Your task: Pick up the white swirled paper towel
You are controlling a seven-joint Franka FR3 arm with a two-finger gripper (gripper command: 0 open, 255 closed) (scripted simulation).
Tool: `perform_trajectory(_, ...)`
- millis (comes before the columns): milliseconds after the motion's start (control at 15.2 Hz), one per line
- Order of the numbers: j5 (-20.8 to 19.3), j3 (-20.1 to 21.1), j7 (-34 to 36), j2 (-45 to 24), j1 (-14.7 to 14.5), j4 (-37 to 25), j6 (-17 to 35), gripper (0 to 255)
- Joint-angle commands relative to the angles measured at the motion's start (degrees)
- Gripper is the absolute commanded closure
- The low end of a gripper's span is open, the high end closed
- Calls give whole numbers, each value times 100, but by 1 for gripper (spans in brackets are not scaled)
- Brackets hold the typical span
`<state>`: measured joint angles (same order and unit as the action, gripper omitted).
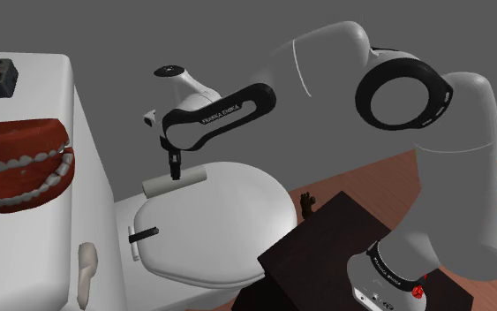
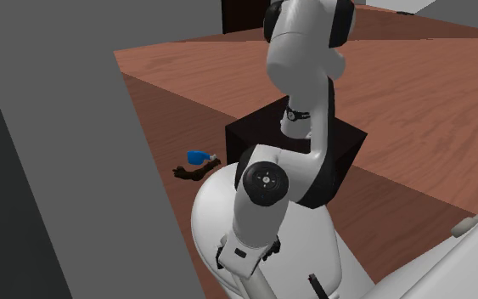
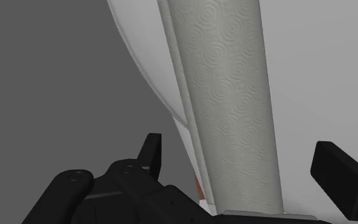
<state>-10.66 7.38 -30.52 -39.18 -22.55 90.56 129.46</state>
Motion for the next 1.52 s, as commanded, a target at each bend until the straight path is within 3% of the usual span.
perform_trajectory(0, -113, 28, -103, -345, -128, -291, -6, 0)
perform_trajectory(660, -174, -27, -50, -742, -163, -347, 334, 0)
perform_trajectory(726, -174, -27, -49, -741, -163, -346, 335, 255)
perform_trajectory(1452, -158, -13, -63, -632, -153, -323, 249, 255)
